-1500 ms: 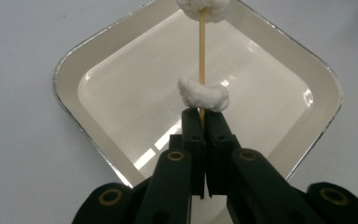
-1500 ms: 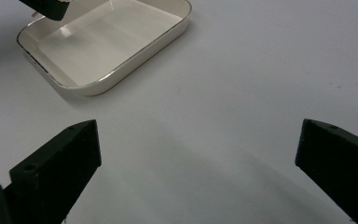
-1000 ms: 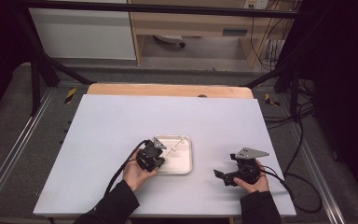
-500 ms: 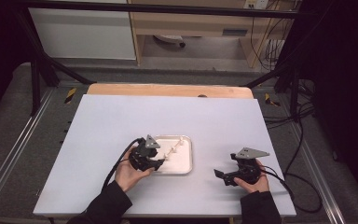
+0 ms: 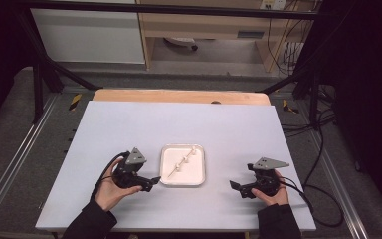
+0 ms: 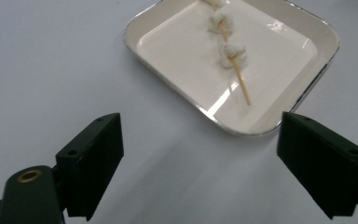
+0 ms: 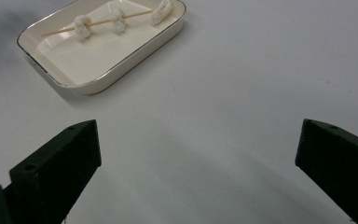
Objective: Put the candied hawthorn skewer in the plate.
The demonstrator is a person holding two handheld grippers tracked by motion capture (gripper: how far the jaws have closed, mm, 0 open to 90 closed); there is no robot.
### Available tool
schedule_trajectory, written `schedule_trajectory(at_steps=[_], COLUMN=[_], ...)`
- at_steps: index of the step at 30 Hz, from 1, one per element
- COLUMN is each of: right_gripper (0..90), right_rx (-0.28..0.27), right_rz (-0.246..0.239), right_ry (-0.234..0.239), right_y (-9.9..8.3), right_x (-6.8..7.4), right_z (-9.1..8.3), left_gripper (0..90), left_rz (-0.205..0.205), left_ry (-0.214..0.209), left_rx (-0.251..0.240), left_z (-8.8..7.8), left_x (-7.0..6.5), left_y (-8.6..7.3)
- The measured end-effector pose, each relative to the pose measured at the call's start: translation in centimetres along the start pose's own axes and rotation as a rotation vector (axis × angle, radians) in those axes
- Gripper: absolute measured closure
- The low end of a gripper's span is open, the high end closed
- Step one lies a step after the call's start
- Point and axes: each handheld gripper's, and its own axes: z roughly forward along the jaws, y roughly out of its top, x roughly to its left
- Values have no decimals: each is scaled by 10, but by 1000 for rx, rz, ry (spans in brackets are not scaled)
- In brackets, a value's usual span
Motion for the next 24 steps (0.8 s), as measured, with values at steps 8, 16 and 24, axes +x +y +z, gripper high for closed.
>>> schedule_trajectory(at_steps=[8, 16, 24], right_gripper=[6, 6, 6], right_rx=[15, 30, 38], right_rz=[-1, -9, -8], right_ry=[-4, 4, 9], right_y=[-3, -5, -7], right_x=[-1, -1, -1], right_z=[0, 0, 2], left_gripper=[90, 70, 69], left_rz=[-52, -60, -74], left_ry=[8, 42, 26], left_rx=[-30, -33, -47], left_z=[-14, -25, -26], left_x=[19, 31, 34], left_y=[-38, -68, -73])
